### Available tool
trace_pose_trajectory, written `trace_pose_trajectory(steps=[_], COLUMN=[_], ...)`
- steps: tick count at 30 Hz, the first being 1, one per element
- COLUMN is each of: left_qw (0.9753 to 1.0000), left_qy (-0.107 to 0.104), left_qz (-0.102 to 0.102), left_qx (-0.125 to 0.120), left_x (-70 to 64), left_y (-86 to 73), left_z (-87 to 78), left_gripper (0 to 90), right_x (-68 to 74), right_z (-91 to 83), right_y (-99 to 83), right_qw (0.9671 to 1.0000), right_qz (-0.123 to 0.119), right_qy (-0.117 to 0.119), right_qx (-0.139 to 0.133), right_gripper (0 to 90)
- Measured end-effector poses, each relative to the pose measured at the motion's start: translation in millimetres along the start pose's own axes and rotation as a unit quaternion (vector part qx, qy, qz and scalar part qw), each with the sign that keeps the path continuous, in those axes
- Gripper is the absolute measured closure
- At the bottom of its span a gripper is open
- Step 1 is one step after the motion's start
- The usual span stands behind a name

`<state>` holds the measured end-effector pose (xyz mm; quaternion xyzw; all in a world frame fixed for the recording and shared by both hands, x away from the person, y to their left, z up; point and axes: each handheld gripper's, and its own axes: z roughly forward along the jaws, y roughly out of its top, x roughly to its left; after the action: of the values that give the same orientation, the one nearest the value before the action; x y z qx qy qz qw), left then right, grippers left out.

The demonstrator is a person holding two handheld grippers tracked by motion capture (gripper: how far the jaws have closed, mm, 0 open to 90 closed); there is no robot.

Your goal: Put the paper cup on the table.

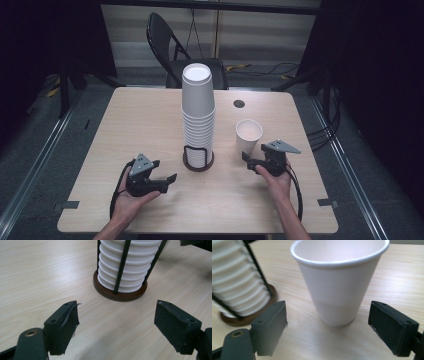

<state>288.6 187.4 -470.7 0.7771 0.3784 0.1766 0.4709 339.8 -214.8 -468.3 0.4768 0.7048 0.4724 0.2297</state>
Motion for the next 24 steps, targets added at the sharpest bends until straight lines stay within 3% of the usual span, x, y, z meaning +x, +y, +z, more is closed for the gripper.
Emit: trace_pose_trajectory(steps=[16,24], left_qw=[0.9999,0.9999], left_qy=[-0.004,-0.007], left_qz=[-0.012,-0.013], left_qx=[-0.001,0.002], left_x=[0.0,-1.8], left_y=[0.4,-2.7], left_z=[-0.3,0.3], left_gripper=[16.7,16.0], right_x=[21.3,29.7], right_z=[-46.7,-67.2], right_y=[-7.2,-14.9], right_qw=[0.9997,0.9998], right_qz=[-0.005,-0.001], right_qy=[0.021,0.018], right_qx=[-0.004,0.000], right_gripper=[15.1,14.6])
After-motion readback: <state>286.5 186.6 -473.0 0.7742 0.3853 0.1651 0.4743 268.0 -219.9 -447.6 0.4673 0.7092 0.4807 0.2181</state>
